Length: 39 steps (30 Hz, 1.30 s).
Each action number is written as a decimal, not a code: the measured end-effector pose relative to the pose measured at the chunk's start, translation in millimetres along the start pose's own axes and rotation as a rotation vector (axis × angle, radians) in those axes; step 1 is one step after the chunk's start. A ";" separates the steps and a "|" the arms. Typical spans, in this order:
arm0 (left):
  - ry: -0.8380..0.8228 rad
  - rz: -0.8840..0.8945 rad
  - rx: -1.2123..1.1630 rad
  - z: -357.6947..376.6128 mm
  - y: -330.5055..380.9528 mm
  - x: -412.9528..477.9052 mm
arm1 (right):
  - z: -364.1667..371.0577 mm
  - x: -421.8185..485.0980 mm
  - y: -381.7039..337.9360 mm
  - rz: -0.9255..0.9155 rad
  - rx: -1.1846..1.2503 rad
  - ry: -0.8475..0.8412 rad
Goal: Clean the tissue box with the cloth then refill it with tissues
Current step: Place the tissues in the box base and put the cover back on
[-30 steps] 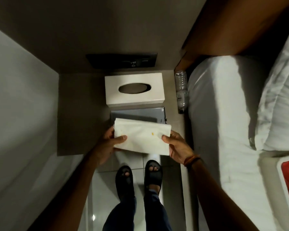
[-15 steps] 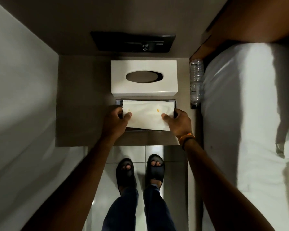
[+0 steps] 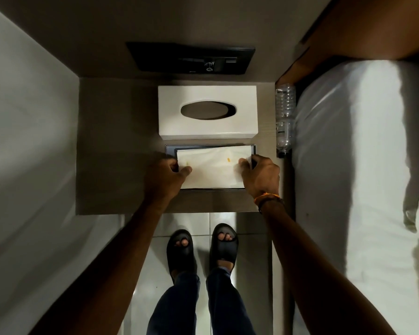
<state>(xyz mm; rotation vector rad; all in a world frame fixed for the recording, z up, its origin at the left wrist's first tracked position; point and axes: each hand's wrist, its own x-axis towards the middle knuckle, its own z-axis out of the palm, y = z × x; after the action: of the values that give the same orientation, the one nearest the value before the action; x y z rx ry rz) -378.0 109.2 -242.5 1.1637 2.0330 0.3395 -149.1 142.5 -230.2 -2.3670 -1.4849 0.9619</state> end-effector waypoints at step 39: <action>0.174 -0.039 -0.275 -38.6 31.9 100.1 | -21.2 102.2 -56.8 0.010 0.484 -0.067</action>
<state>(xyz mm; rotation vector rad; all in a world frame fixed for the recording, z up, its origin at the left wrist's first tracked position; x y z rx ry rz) -416.0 214.4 -246.6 0.9519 2.0741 0.6979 -148.5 261.4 -230.3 -2.0095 -1.1006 1.2468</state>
